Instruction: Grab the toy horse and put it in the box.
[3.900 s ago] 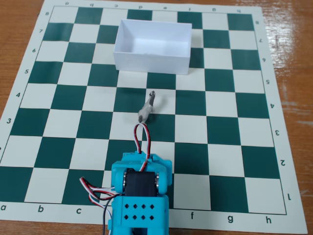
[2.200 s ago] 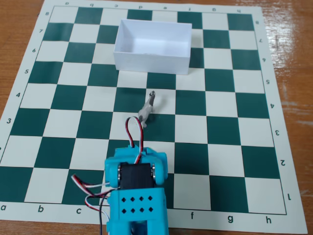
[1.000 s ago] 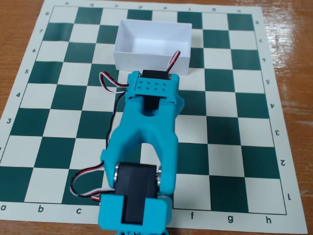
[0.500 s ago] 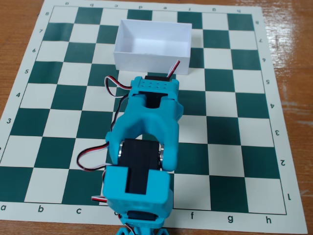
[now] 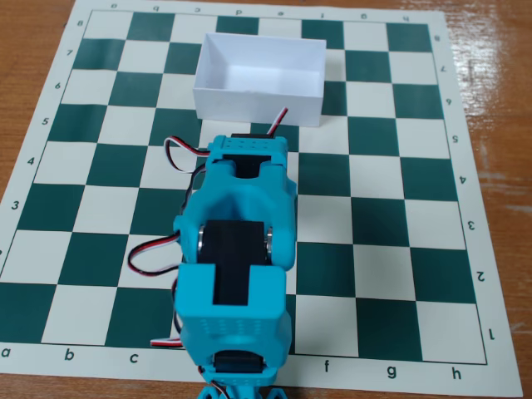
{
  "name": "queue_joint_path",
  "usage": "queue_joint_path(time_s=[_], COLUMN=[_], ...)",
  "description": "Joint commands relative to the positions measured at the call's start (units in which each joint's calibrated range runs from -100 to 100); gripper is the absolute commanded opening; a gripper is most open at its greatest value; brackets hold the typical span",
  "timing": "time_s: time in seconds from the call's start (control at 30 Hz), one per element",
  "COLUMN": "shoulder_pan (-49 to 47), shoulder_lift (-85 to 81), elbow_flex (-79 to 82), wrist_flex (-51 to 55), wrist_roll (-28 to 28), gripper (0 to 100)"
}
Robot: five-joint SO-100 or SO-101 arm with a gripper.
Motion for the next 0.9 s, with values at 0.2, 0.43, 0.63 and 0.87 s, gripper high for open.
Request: queue_joint_path(time_s=[0.2,0.43,0.63,0.87], shoulder_pan=[5.4,6.3,4.4,1.8], shoulder_lift=[-14.8,10.4,28.0,37.1], elbow_flex=[-10.7,-48.6,-68.2,-73.7], wrist_flex=[-4.4,-4.8,-3.1,-2.9], wrist_roll=[8.7,9.9,9.5,6.0], gripper=[0,0,0,6])
